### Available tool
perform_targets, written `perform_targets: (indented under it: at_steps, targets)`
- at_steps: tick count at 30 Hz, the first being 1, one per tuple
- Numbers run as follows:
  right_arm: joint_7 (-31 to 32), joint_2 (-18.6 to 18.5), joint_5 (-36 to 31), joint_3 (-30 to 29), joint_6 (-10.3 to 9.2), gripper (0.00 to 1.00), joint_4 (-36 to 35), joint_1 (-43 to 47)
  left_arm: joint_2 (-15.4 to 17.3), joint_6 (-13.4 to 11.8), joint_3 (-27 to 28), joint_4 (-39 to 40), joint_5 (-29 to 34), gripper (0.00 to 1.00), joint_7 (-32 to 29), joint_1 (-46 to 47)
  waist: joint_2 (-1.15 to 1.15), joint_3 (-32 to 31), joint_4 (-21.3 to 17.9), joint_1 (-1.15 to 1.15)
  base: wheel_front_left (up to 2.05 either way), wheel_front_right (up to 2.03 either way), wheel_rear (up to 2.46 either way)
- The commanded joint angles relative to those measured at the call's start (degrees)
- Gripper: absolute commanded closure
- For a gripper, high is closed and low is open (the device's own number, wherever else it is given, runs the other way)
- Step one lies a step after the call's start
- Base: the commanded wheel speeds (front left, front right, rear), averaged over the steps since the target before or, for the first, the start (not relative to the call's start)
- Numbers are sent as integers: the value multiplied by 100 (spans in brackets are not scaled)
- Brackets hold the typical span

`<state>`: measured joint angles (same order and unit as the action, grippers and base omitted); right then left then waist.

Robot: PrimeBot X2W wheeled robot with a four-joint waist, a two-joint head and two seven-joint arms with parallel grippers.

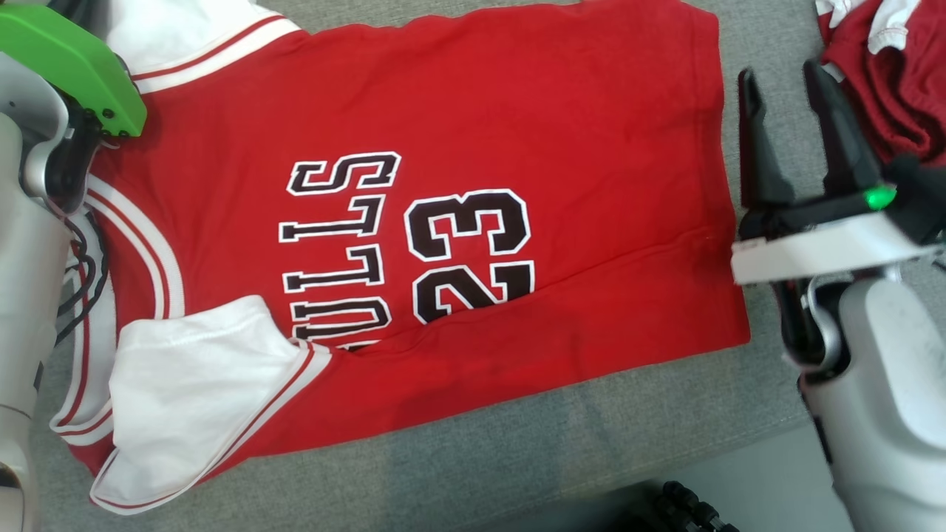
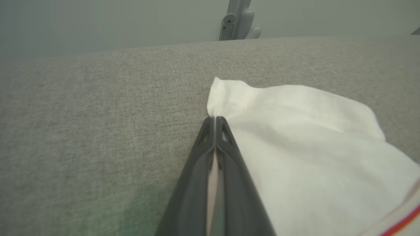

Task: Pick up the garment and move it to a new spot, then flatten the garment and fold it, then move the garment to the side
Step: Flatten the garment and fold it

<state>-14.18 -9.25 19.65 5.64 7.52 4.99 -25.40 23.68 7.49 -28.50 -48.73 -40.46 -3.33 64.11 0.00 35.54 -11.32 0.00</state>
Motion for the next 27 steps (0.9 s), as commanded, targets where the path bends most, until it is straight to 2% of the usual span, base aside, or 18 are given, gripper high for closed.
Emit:
perform_targets:
  at_steps: [1, 7, 15, 16, 17, 18, 19, 27]
  targets:
    - [104, -157, 103, -8, -7, 0, 158, -328, -29, -4, -142, -115, -123, 100, 67, -17, 0, -24, 88, 0, 0, 0, 0]
    - [407, -563, 464, 221, -6, 0, 901, -1129, -94, -4, -475, -99, -285, 100, 290, 156, 0, 8, 342, 0, 0, 0, 0]
    - [1028, -934, 982, 734, -7, 0, 1672, -1636, -76, -3, -857, -23, -499, 100, 585, 241, 0, 14, 563, 0, 0, 0, 0]
    - [1110, -987, 1059, 803, -7, 3, 1722, -1686, -52, -3, -903, -8, -510, 100, 643, 254, 0, 12, 578, 0, 0, 0, 0]
    - [1181, -1035, 1126, 881, -7, 44, 1756, -1739, -33, -3, -951, 5, -541, 100, 694, 265, 0, 7, 594, 0, 0, 0, 0]
    - [1244, -1083, 1206, 941, -7, 76, 1778, -1783, -26, -3, -988, 28, -589, 100, 748, 273, 0, -2, 610, 0, 0, 0, 0]
    - [1319, -1126, 1294, 998, -7, 100, 1797, -1825, -10, -3, -1024, 55, -610, 100, 812, 287, 0, -10, 626, 0, 0, 0, 0]
    - [1591, -1562, 1791, 1092, -7, 100, 1610, -2240, 152, -4, -1193, 401, -730, 100, 1420, 471, 0, -148, 771, 0, 0, 0, 0]
